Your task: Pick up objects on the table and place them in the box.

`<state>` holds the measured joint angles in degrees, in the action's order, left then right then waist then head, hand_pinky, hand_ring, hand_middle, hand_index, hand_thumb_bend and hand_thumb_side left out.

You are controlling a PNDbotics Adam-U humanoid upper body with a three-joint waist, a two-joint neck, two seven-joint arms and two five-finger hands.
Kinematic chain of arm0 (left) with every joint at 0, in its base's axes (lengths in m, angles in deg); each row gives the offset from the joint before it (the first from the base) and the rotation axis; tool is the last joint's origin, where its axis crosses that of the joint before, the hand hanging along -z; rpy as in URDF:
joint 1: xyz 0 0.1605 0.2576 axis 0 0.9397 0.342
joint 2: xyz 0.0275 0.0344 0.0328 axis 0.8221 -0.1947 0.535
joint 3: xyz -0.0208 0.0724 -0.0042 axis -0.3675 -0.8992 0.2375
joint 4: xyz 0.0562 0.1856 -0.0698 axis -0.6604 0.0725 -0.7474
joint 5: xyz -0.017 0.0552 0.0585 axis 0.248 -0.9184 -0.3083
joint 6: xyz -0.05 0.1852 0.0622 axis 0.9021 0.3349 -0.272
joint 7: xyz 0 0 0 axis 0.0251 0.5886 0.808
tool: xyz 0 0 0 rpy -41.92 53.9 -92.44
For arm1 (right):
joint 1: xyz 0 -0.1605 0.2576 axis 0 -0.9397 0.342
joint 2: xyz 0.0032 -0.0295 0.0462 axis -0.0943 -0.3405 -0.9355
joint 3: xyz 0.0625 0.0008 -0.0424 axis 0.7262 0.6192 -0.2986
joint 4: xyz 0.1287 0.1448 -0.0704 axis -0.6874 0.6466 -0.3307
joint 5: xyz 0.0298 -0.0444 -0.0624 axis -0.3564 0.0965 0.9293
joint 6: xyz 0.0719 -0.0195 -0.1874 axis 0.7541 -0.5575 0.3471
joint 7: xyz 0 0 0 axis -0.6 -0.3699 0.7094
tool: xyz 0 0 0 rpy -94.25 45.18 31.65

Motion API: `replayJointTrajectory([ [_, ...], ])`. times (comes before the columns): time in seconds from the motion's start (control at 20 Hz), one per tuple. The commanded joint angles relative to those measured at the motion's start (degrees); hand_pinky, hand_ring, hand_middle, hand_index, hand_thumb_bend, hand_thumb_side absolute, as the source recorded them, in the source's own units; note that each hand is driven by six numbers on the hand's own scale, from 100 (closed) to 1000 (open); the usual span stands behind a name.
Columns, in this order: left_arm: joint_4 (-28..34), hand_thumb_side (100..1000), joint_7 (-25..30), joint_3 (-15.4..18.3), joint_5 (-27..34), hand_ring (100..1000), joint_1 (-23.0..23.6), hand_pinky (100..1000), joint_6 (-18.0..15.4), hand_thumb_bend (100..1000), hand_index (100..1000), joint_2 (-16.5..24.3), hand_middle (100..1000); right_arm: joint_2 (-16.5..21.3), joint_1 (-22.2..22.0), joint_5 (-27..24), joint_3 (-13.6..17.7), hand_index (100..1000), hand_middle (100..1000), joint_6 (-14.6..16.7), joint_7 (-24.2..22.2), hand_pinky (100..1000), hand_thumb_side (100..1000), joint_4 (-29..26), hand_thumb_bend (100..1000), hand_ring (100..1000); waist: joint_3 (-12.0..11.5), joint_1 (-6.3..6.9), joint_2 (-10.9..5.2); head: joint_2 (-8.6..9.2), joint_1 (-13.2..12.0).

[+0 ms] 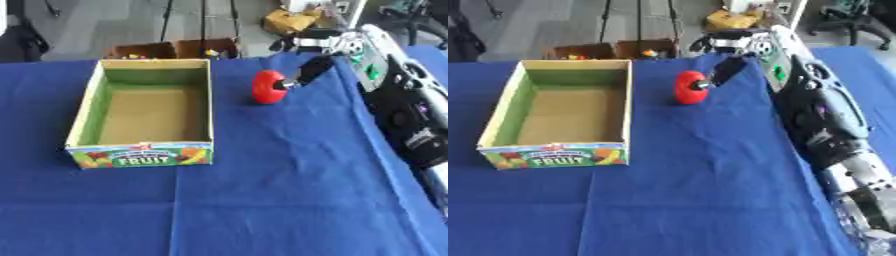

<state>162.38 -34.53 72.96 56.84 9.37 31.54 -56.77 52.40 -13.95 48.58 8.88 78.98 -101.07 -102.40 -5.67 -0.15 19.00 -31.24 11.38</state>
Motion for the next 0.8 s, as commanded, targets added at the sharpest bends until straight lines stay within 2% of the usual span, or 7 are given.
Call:
replayJointTrajectory([
  [0.05,0.80,1000,0.27,-0.16,0.26,901,-0.83,723,0.00,100,813,1.01,769,0.67,1.84,1.39,0.79,1000,938,0.21,0.07,860,500,0.78,459,945,-0.26,-0.12,-0.85,1.01,0.53],
  [0.15,0.80,1000,0.29,-0.18,0.26,901,-0.91,723,0.00,100,811,1.08,768,0.62,1.94,1.69,1.04,1000,962,0.20,-0.46,870,495,1.47,473,962,-0.44,-0.21,-0.56,1.26,0.78],
  [0.3,0.80,1000,0.31,-0.22,0.26,902,-1.08,723,-0.02,100,809,1.13,768,0.58,2.07,2.35,1.35,1000,952,-0.09,-0.94,867,496,1.91,516,955,-0.59,-0.28,-0.10,1.64,1.01],
  [0.8,0.80,1000,0.39,-0.38,0.32,904,-1.49,722,0.01,100,805,1.08,768,0.12,2.09,2.08,1.95,1000,923,-0.36,0.98,859,489,2.33,492,937,-0.98,-0.36,1.11,2.50,1.77],
])
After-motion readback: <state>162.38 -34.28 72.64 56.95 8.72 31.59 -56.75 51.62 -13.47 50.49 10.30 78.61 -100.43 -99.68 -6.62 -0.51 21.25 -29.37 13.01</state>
